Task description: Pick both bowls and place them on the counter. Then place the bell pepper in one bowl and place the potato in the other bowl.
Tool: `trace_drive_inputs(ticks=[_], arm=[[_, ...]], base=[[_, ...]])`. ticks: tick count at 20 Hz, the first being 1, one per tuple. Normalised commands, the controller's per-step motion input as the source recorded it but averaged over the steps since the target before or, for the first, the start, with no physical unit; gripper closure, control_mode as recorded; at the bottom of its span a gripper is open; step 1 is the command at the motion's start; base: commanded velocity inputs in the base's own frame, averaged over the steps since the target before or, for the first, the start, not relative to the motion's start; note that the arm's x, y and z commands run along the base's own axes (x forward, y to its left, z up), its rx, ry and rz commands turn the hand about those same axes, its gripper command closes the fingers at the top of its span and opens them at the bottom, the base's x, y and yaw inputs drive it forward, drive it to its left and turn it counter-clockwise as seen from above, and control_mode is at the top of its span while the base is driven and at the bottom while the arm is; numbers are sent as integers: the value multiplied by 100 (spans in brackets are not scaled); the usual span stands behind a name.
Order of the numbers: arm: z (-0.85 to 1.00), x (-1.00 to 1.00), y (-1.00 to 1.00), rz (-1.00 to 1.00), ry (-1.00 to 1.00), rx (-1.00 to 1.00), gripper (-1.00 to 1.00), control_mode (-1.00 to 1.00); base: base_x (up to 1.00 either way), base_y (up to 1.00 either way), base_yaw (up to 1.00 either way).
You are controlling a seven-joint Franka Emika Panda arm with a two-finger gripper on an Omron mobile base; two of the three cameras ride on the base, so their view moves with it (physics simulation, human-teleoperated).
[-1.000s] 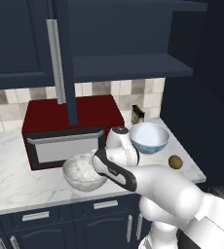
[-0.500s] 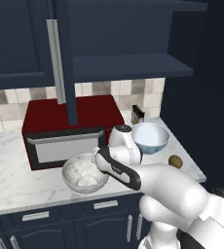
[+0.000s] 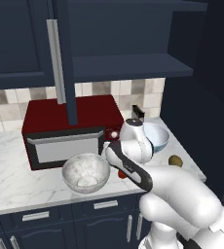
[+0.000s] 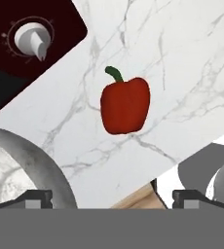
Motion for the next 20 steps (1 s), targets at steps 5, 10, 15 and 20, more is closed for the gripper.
trace_drive_inputs(ticks=[5, 10, 15, 20], arm=[[0, -2, -51, -8, 0, 0, -100, -100], [-11, 12, -30, -1, 1, 0, -100, -100], [-33, 42, 0, 0, 6, -2, -100, -100], [-19, 44, 4, 0, 7, -3, -100, -100]], base=[[0, 0, 0], [0, 0, 0], [0, 0, 0], [0, 0, 0]])
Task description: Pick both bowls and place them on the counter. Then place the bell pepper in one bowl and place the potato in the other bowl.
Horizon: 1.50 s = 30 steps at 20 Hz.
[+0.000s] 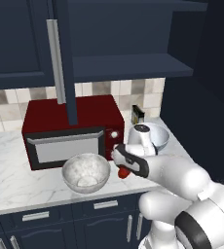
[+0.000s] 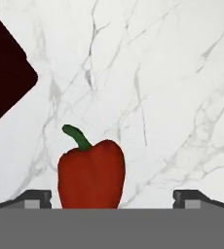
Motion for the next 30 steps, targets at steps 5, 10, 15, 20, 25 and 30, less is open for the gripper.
trace_drive_inputs(ticks=[5, 10, 15, 20, 25, 30], arm=[[-10, 22, 11, 0, 8, -4, -100, -100], [-23, 2, 2, 0, 7, -2, -100, -100], [-24, 0, 0, 0, 2, 0, -100, -100], [-26, 0, 0, 0, 1, 0, -100, -100], [-40, 0, 0, 0, 0, -1, 100, -100], [-1, -1, 0, -1, 0, 0, 100, -100]], base=[[0, 0, 0], [0, 0, 0], [0, 0, 0], [0, 0, 0], [0, 0, 0], [0, 0, 0]])
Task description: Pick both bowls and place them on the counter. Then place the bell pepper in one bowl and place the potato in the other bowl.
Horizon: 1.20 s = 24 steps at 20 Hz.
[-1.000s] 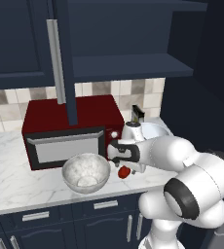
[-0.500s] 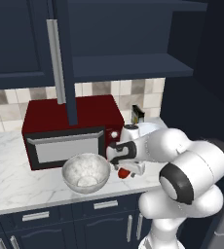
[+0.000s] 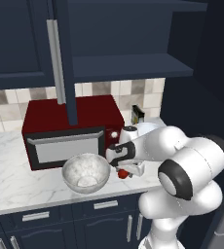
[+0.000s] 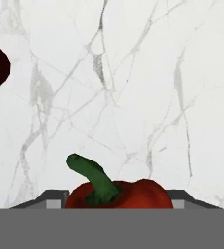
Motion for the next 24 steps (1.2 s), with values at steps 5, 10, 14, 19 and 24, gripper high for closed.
trace_drive_inputs(ticks=[5, 10, 14, 19, 24], arm=[[31, -19, -14, -9, 0, 0, 100, -100], [77, -32, -20, -7, 0, 0, 100, -100], [79, -37, 3, 0, 0, 0, 100, -100], [73, -16, 44, 7, 0, -6, 100, -100], [42, -2, 66, 18, 1, -10, 100, -100]], base=[[0, 0, 0], [0, 0, 0], [0, 0, 0], [0, 0, 0], [0, 0, 0]])
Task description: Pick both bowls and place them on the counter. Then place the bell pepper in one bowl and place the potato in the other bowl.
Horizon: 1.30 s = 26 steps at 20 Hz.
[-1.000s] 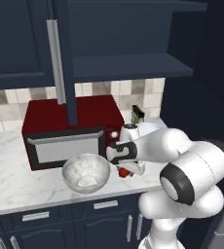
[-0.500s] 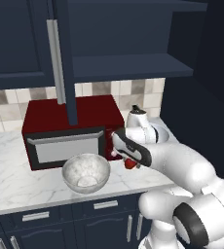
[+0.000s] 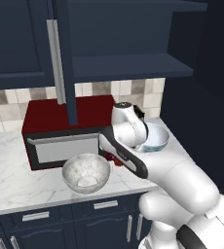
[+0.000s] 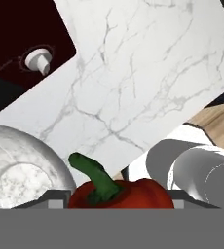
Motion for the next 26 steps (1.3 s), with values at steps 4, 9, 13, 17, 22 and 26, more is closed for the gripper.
trace_drive_inputs(ticks=[4, 9, 13, 17, 22, 26], arm=[[10, 0, 70, 21, 2, -11, 100, -100], [-4, 2, 43, 19, 3, -6, 100, -100], [-15, 7, 0, 14, 0, 0, 100, -100], [-17, 0, 0, 12, 0, 0, 100, -100], [-17, 0, 8, 8, 0, 0, 100, -100], [-16, 0, 17, 7, 1, 0, 100, -100]], base=[[0, 0, 0], [0, 0, 0], [0, 0, 0], [0, 0, 0], [0, 0, 0], [0, 0, 0]])
